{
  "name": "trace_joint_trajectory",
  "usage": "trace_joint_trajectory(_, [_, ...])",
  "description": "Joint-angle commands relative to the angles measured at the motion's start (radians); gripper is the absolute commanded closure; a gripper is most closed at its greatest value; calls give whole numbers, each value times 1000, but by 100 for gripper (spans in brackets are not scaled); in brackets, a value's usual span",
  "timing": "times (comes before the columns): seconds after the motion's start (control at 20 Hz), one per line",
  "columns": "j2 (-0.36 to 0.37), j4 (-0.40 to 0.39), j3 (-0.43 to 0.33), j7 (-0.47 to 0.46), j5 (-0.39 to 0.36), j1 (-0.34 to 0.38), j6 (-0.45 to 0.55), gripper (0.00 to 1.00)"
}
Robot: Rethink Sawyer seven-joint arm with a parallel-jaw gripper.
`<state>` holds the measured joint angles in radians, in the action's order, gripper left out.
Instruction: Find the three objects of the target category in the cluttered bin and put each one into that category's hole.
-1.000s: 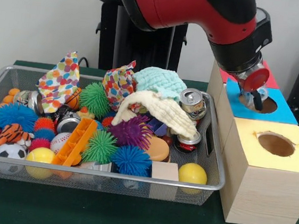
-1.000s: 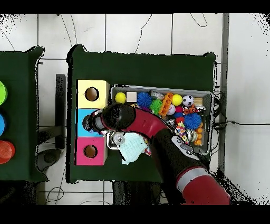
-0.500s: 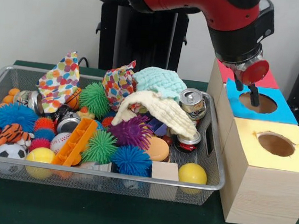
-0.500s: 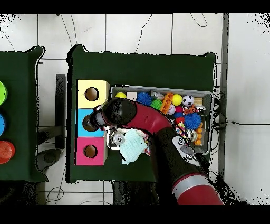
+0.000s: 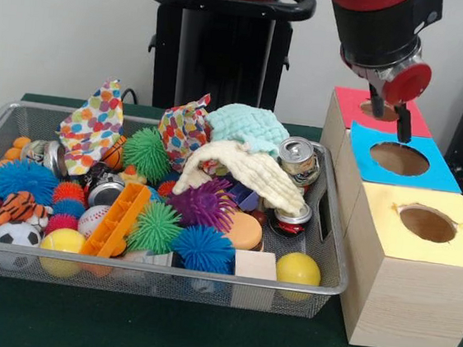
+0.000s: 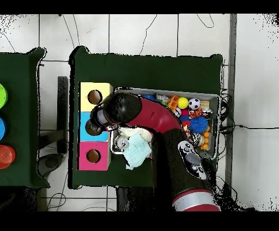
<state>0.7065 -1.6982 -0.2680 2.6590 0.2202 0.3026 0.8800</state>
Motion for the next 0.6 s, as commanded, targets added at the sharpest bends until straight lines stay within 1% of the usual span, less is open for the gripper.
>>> trace_joint_trajectory(0.05, [25, 93, 21, 66, -2, 22, 98, 0])
trace_joint_trajectory(0.15, [15, 87, 2, -45, -53, 37, 7, 0])
trace_joint_trajectory(0.2, [14, 91, 1, -71, -75, 39, -8, 0])
trace_joint_trajectory(0.25, [13, 85, -8, -110, -95, 50, -49, 0])
trace_joint_trajectory(0.3, [12, 85, -11, -122, -106, 53, -57, 0])
trace_joint_trajectory(0.35, [11, 95, -2, -119, -146, 51, -72, 100])
trace_joint_trajectory(0.6, [11, 107, 10, -124, -205, 45, -79, 100])
